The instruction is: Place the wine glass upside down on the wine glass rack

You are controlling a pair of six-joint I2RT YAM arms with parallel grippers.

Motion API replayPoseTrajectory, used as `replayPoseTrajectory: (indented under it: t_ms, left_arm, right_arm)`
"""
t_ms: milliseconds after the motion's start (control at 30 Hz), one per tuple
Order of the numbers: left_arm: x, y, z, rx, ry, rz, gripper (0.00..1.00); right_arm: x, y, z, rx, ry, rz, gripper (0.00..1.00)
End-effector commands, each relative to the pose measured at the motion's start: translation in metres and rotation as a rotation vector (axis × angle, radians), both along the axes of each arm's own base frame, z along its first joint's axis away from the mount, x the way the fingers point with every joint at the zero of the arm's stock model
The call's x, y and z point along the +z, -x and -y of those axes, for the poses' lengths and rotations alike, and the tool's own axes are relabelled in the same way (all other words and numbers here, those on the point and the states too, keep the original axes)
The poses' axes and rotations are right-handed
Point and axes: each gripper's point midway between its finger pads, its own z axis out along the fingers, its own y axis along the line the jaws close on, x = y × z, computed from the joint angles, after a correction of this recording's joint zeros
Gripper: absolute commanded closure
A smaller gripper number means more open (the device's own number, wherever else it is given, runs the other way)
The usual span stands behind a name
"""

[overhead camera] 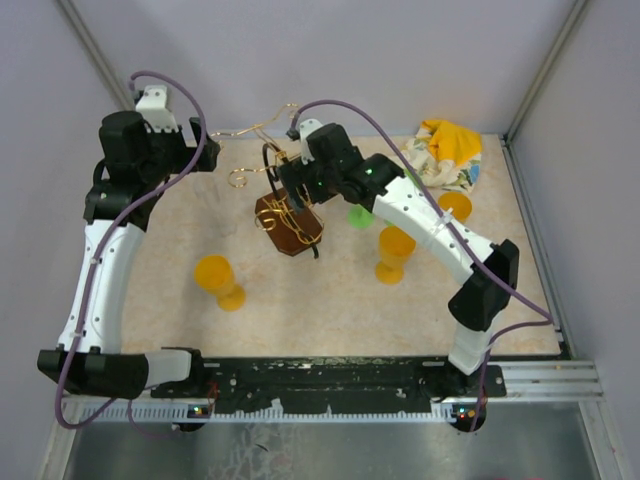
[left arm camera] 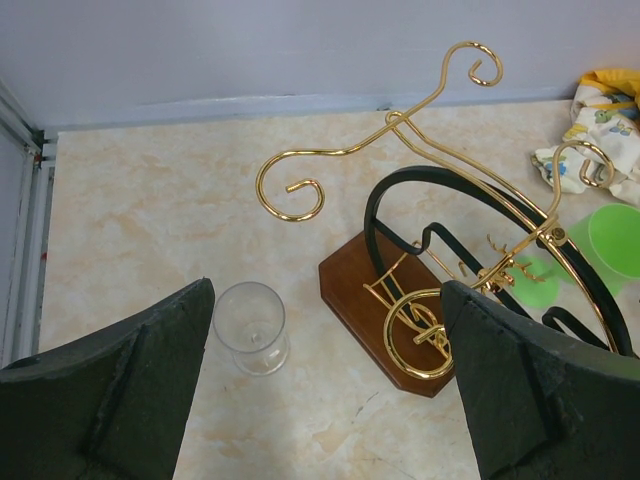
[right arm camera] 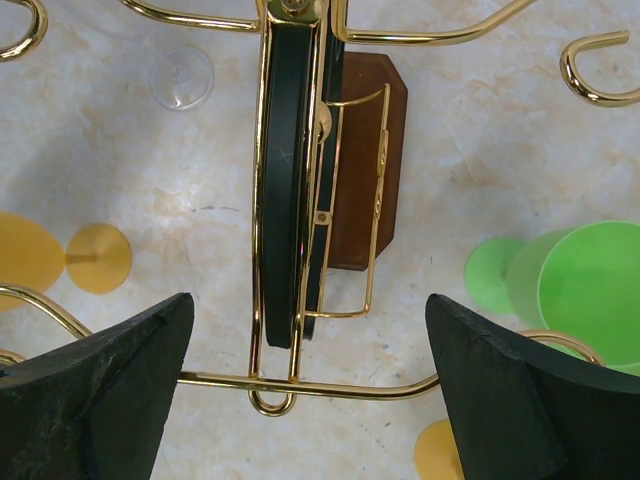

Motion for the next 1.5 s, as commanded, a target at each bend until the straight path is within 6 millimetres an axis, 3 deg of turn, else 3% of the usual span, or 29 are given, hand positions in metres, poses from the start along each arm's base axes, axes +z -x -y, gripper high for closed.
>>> replayPoseTrajectory:
  t_ms: [0, 133, 600, 967, 1233, 1367, 1467]
  left_arm:
    - [0.004, -0.001, 0.003, -0.015, -0.004, 0.025, 0.00]
    - [0.003, 0.001, 0.000, -0.006, -0.018, 0.023, 0.00]
    - [0.004, 0.001, 0.003, -0.020, -0.012, 0.029, 0.00]
    - [0.006, 0.001, 0.003, -0.021, -0.015, 0.033, 0.00]
    - [0.005, 0.001, 0.003, -0.022, -0.013, 0.032, 0.00]
    - [0.005, 0.000, 0.003, -0.023, -0.014, 0.030, 0.00]
    - [0.005, 0.001, 0.003, -0.023, -0.015, 0.030, 0.00]
  right_arm:
    - [0.022, -0.003, -0.007, 0.003, -0.047, 0.019, 0.01]
    - [0.021, 0.000, -0.010, 0.012, -0.025, -0.007, 0.01]
    - [0.014, 0.028, 0.012, 0.022, 0.043, -0.097, 0.01]
    - [0.015, 0.048, 0.011, 0.046, 0.046, -0.120, 0.01]
    - [0.030, 0.038, 0.011, 0.008, 0.020, -0.059, 0.01]
    - [0.051, 0.024, 0.011, -0.032, -0.004, 0.024, 0.01]
    - [0.078, 0.014, 0.013, -0.065, -0.046, 0.106, 0.01]
